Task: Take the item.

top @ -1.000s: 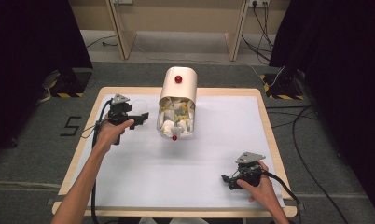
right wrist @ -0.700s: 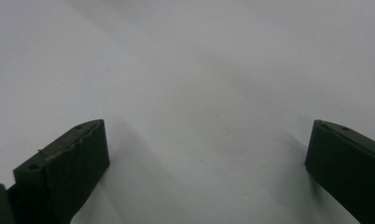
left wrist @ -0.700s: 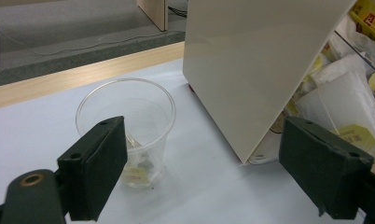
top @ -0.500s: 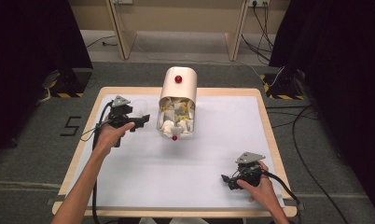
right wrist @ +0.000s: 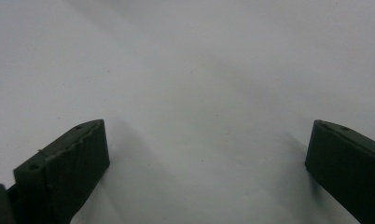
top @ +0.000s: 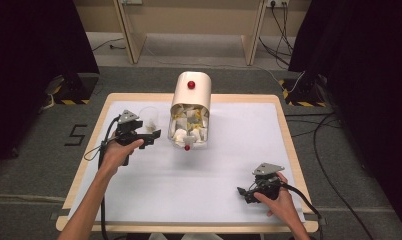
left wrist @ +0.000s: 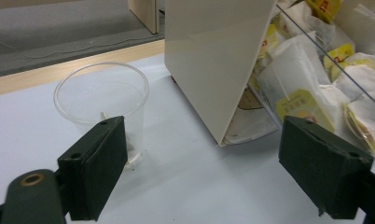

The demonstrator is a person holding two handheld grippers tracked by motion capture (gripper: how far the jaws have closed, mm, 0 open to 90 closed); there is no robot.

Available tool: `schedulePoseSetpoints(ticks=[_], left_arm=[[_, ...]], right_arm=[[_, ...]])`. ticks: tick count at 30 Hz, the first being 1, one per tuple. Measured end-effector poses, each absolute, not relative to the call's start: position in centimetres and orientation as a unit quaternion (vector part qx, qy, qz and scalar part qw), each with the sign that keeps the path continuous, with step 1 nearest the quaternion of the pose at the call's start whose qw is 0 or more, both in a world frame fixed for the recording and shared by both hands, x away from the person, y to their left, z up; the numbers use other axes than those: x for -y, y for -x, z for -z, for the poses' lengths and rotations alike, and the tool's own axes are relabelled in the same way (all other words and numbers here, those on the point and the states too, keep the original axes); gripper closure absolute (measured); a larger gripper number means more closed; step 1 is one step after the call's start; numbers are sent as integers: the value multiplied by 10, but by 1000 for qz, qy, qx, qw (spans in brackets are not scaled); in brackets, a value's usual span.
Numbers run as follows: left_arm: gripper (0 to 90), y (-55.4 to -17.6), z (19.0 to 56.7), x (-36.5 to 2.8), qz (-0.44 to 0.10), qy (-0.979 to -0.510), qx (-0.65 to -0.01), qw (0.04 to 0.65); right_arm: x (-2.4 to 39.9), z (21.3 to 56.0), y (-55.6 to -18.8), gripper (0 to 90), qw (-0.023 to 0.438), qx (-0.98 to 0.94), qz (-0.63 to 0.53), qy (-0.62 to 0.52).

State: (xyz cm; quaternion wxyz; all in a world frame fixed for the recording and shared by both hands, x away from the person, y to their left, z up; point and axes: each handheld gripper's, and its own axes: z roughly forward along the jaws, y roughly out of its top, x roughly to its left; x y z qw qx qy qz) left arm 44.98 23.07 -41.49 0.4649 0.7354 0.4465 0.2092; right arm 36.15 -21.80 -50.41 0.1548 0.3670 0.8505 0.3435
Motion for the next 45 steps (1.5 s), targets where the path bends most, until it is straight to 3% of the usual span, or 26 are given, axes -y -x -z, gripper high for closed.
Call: schedulePoseSetpoints(ticks=[45], left_arm=[[150, -401, 469, -222, -185, -750, -443, 456]], right_arm=[[218, 504, -362, 2, 155, -851, -344, -367]])
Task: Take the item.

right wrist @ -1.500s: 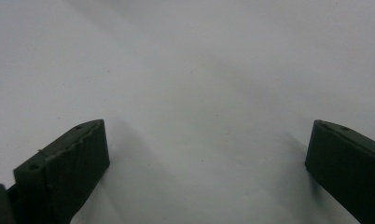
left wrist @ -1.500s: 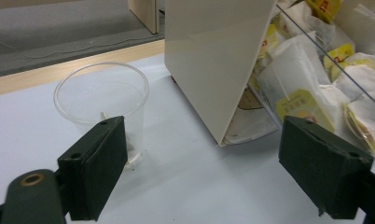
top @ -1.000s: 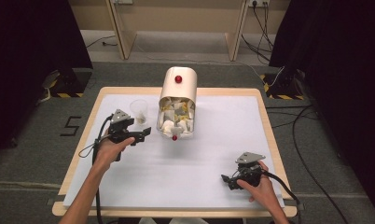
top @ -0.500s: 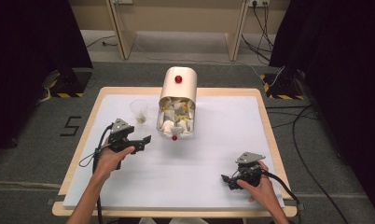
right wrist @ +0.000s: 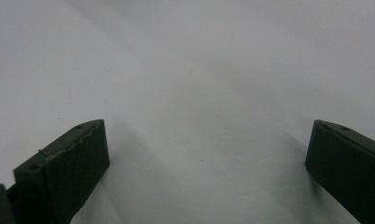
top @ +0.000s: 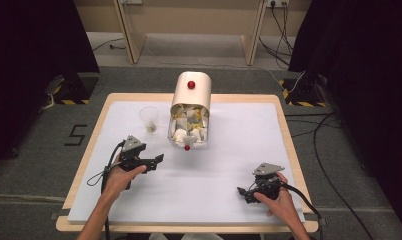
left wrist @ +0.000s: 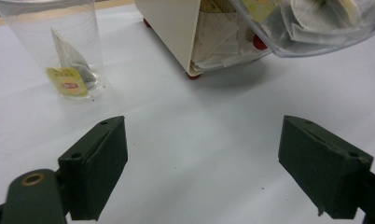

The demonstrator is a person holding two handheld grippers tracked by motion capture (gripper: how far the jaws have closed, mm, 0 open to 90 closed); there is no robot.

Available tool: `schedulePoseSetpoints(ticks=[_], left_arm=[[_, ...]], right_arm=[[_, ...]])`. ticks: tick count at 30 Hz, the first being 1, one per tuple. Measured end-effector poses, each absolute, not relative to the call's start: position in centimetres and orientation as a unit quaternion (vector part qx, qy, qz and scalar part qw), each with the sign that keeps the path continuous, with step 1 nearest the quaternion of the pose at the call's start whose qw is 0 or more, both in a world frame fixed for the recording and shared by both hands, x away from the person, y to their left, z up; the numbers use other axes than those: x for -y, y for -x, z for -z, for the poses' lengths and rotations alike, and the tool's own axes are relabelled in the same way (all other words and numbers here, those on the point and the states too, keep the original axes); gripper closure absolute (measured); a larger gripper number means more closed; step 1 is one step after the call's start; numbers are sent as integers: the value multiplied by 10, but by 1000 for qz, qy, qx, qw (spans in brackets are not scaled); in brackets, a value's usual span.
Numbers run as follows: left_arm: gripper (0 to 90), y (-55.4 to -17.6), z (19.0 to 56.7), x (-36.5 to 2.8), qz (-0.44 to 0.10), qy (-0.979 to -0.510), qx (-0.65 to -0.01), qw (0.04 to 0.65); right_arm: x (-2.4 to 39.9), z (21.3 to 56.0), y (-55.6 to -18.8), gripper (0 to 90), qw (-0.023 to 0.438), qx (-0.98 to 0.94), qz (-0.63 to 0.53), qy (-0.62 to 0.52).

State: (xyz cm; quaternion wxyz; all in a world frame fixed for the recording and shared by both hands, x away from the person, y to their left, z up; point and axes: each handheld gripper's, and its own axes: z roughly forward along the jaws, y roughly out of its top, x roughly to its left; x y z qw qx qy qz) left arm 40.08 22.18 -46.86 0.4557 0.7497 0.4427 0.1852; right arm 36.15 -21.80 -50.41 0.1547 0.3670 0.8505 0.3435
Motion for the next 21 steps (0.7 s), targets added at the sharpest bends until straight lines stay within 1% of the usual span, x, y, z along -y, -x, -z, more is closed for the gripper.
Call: schedulePoseSetpoints(ticks=[10, 16, 18, 20, 21], left_arm=[[152, -392, 476, -222, -197, -755, -434, 450], [152, -386, 482, -220, -192, -757, -432, 452], [152, -385, 484, -221, -196, -761, -429, 446], [152, -385, 487, -223, -210, -767, -420, 437], [151, -384, 489, -222, -200, -766, -425, 439]], right_arm=[[218, 504, -361, 2, 155, -851, -343, -367], [218, 504, -361, 2, 155, -851, -344, -367], [218, 504, -361, 2, 155, -851, -344, -367], [218, 504, -361, 2, 155, -851, -344, -367], [218, 504, -361, 2, 155, -851, -344, -367]])
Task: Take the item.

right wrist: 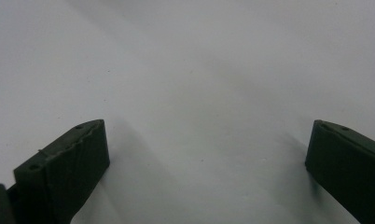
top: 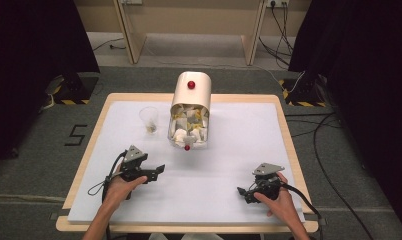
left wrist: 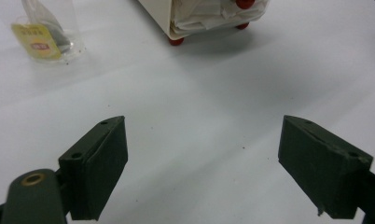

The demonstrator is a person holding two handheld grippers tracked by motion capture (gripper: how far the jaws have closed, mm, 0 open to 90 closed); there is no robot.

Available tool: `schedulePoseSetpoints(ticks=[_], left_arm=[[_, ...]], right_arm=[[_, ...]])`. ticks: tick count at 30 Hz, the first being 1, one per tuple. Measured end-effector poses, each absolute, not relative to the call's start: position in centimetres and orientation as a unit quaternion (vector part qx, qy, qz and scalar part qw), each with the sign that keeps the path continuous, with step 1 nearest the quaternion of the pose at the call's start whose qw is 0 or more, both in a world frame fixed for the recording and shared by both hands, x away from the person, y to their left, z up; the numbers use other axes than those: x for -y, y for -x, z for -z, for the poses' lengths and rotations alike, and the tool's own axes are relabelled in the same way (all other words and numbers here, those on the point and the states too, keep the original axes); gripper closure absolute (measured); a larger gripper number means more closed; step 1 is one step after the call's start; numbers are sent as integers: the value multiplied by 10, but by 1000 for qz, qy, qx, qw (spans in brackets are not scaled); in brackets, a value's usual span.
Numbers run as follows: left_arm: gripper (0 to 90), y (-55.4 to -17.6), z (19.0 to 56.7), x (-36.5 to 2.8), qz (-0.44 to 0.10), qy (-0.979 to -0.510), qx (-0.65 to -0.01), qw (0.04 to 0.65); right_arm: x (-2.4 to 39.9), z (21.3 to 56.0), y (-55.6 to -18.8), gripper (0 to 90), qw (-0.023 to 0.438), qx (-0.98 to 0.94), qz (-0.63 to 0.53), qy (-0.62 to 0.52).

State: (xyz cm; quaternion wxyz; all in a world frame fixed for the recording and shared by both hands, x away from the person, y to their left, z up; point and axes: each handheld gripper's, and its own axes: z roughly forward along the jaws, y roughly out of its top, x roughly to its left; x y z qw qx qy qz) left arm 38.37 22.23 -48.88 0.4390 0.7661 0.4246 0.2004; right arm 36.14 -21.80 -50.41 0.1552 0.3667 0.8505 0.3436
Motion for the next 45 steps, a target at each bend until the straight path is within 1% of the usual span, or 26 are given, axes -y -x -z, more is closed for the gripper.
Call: schedulePoseSetpoints(ticks=[1, 12, 17, 27, 41, 45], left_arm=[[151, -383, 490, -222, -192, -766, -428, 439], [151, -372, 499, -223, -174, -776, -432, 425], [151, -366, 502, -222, -172, -784, -429, 414], [151, -354, 506, -220, -159, -790, -425, 413], [150, -337, 508, -229, -160, -785, -429, 418], [151, -332, 508, -229, -168, -783, -427, 419]], right_arm=[[218, 504, -361, 2, 155, -850, -344, -367], [218, 504, -361, 2, 155, -851, -344, -367], [218, 504, -361, 2, 154, -850, -344, -368], [218, 504, -361, 2, 155, -850, -344, -367], [218, 504, -361, 2, 155, -851, -344, -367], [218, 504, -361, 2, 155, -851, -344, -367]])
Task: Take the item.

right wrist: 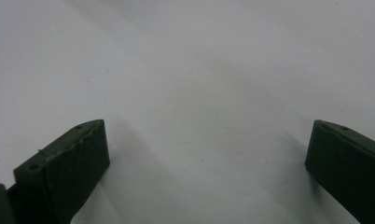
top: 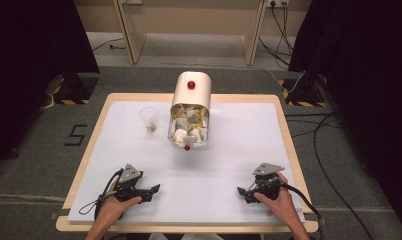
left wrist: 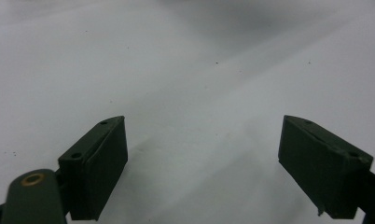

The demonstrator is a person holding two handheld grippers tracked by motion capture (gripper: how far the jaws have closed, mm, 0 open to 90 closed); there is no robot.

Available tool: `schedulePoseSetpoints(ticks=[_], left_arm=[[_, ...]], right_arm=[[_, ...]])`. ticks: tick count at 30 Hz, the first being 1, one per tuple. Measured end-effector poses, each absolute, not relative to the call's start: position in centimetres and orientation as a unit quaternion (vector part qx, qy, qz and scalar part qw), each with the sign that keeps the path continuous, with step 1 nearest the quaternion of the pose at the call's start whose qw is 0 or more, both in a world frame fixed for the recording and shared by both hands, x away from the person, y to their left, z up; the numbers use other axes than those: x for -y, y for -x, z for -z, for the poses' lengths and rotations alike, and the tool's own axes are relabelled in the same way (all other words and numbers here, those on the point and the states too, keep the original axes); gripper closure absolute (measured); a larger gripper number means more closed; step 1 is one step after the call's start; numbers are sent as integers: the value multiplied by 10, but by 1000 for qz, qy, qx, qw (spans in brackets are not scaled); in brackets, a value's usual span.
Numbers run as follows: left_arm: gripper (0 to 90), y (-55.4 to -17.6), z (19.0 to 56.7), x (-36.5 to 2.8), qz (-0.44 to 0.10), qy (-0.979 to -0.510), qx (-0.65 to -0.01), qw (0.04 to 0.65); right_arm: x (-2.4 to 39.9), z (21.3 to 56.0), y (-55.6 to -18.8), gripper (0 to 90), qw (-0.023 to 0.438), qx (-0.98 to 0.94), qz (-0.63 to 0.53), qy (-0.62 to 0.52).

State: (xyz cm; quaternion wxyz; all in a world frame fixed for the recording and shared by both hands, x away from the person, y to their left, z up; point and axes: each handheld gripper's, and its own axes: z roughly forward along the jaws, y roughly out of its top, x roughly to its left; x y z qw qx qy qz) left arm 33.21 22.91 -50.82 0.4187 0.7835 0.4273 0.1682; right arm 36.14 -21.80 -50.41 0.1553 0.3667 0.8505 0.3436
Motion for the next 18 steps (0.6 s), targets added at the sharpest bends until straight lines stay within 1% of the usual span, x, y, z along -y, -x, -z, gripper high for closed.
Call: schedulePoseSetpoints(ticks=[5, 13, 18], left_arm=[[151, -328, 508, -229, -171, -785, -425, 417], [151, -325, 509, -223, -178, -804, -408, 394], [142, -325, 511, -219, -170, -818, -395, 382]], right_arm=[[218, 504, -361, 2, 155, -851, -344, -367], [218, 504, -361, 2, 155, -851, -344, -367], [218, 504, -361, 2, 155, -851, -344, -367]])
